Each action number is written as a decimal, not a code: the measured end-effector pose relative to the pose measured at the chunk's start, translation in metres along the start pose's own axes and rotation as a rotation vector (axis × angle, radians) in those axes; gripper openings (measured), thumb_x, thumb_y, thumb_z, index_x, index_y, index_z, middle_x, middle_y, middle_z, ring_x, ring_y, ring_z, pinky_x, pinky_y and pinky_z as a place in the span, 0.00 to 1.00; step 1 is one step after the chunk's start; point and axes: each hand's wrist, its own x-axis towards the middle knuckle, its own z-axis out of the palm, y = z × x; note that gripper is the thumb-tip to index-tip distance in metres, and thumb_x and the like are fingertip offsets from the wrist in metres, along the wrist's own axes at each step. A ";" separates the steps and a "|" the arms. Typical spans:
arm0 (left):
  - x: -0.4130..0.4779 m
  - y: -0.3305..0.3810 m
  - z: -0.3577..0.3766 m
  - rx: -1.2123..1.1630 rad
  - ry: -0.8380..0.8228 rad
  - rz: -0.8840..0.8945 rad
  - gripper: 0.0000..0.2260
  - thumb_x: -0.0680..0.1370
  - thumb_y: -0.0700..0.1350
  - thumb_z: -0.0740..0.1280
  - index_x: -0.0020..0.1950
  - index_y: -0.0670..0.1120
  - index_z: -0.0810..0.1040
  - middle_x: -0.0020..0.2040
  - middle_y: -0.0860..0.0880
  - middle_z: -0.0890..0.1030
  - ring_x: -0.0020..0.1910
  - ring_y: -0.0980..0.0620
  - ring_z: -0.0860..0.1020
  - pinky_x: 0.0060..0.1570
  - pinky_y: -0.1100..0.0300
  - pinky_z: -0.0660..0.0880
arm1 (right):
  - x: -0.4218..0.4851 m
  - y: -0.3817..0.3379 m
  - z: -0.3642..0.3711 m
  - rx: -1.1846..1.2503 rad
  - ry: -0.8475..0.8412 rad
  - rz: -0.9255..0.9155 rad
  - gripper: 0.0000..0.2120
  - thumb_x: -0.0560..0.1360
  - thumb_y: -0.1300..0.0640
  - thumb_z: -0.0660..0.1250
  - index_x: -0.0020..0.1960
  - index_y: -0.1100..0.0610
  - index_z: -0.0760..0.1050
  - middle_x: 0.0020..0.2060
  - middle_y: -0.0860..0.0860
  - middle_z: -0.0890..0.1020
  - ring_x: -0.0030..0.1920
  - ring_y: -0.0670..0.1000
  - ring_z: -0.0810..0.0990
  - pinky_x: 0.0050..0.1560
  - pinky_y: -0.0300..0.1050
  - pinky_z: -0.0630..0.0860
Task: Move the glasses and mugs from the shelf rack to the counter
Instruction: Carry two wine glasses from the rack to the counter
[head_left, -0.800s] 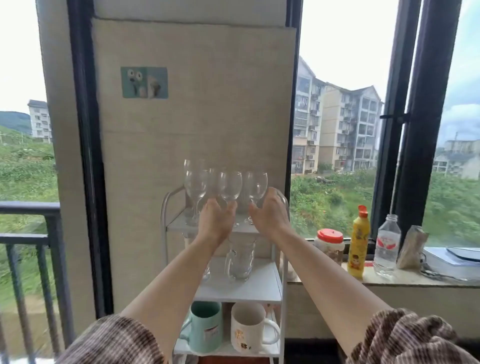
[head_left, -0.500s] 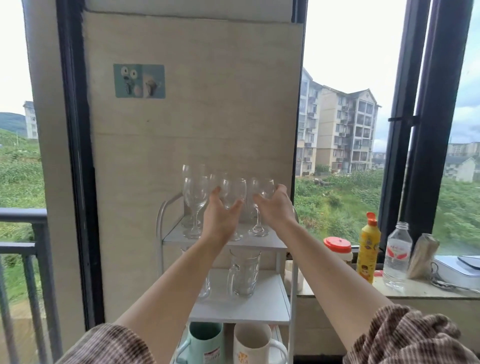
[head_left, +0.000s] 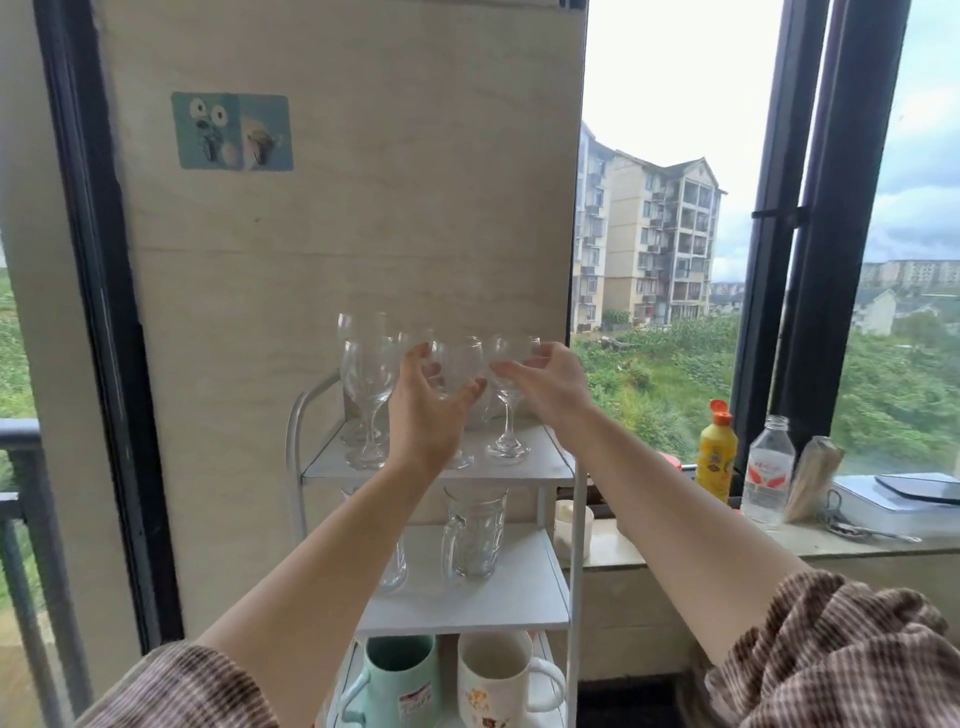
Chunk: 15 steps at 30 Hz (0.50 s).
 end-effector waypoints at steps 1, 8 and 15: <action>-0.002 0.003 -0.003 -0.016 -0.004 0.016 0.34 0.71 0.49 0.75 0.72 0.46 0.63 0.59 0.49 0.76 0.56 0.53 0.75 0.58 0.56 0.73 | -0.002 -0.002 -0.005 0.007 0.002 -0.009 0.32 0.68 0.50 0.77 0.66 0.59 0.69 0.57 0.53 0.78 0.55 0.51 0.79 0.53 0.43 0.75; -0.024 0.029 -0.020 -0.146 -0.146 0.085 0.34 0.69 0.51 0.76 0.71 0.51 0.65 0.55 0.51 0.78 0.55 0.52 0.78 0.52 0.60 0.75 | -0.043 -0.012 -0.066 0.178 -0.046 -0.014 0.20 0.66 0.53 0.78 0.55 0.57 0.77 0.47 0.52 0.84 0.50 0.51 0.83 0.58 0.47 0.79; -0.083 0.046 0.008 -0.365 -0.490 0.054 0.37 0.65 0.51 0.76 0.71 0.54 0.66 0.52 0.50 0.81 0.50 0.54 0.83 0.49 0.62 0.79 | -0.116 0.014 -0.149 0.208 0.062 0.044 0.26 0.64 0.55 0.77 0.61 0.56 0.77 0.47 0.50 0.85 0.52 0.49 0.83 0.48 0.39 0.75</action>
